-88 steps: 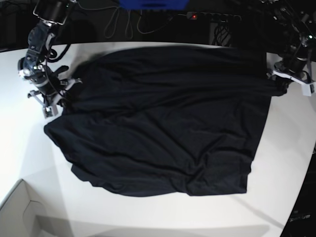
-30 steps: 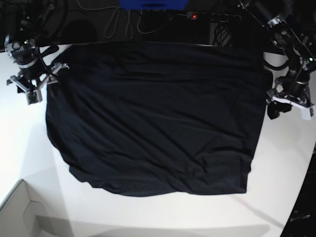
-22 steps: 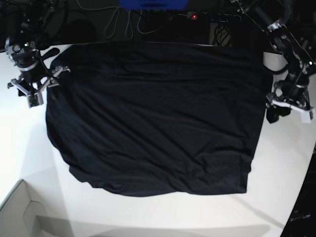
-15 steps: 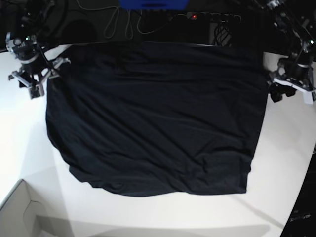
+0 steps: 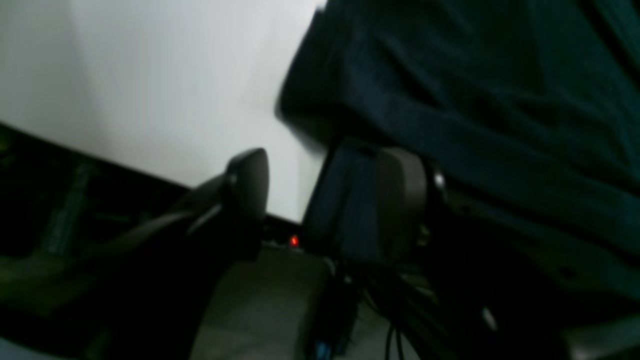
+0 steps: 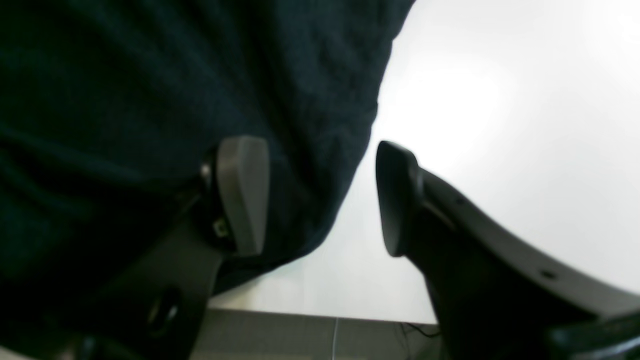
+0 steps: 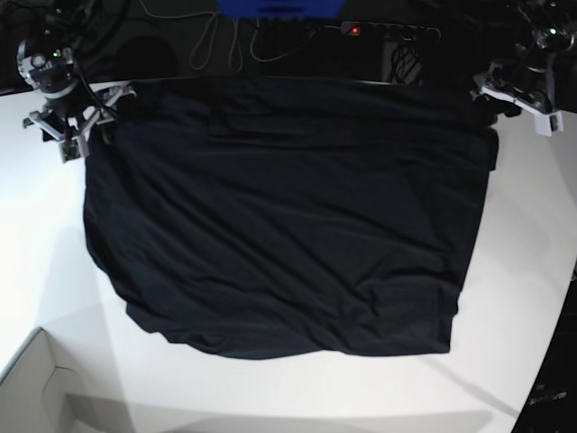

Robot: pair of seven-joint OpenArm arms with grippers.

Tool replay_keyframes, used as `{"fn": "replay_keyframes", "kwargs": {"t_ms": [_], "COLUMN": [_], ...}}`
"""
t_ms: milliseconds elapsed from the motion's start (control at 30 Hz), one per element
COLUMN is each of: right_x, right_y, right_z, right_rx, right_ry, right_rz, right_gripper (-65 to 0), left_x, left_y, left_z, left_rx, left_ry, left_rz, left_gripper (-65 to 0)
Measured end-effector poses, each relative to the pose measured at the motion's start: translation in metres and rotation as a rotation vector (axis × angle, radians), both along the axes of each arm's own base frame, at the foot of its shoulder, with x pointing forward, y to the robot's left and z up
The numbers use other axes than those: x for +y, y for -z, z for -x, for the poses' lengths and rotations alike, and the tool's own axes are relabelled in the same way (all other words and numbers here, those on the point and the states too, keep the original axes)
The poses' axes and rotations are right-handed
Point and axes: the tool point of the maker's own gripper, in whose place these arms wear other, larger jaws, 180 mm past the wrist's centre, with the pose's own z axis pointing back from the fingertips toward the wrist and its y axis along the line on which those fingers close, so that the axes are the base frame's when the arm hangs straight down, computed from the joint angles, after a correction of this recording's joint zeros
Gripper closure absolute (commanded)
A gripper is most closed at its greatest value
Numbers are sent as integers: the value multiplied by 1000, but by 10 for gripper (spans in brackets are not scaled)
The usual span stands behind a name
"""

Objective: Layout the t-shirt on the table in an organized manner, then fold the t-shirt properly
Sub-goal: 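Release and regrasp the shirt corner with the left gripper, then hold the shirt edge with both grippers and stretch it taut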

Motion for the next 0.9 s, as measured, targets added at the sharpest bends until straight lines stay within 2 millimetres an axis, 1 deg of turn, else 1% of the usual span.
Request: {"fn": "replay_keyframes", "kwargs": {"t_ms": [100, 233, 333, 400, 467, 533, 600, 733, 800, 833, 900], "right_x": [1, 1, 2, 2, 4, 8, 8, 7, 7, 7, 7], "right_y": [4, 2, 6, 8, 6, 2, -2, 1, 0, 0, 2], "right_z": [6, 4, 13, 19, 18, 14, 14, 20, 20, 20, 23], "right_rx": [19, 7, 28, 49, 36, 14, 7, 26, 26, 25, 33], "right_ry": [3, 4, 3, 6, 9, 3, 0, 2, 1, 2, 1], "right_rz": [-3, -5, -7, -1, -5, -15, -7, -3, -1, -2, -1], "right_gripper": [-348, -348, -348, -348, -348, -348, -348, -347, -347, -346, -346], "left_x": [0, -2, -3, -9, -16, -19, -19, -18, -18, -18, -18], "left_y": [6, 12, 20, 24, 28, 29, 30, 32, 34, 34, 36], "left_z": [-2, -3, 0, -3, -4, -6, -7, -7, -7, -7, -7], "left_rx": [6, 9, 31, 39, 46, 35, 31, 30, 19, 16, 14], "left_ry": [-8, -15, -18, 2, 21, 23, 20, 15, 10, 7, 8], "left_rz": [15, 38, 50, 63, 80, 88, 94, 101, 114, 118, 122], "left_gripper": [-337, -337, -337, -337, -337, -336, -335, -333, -331, -317, -246]}}
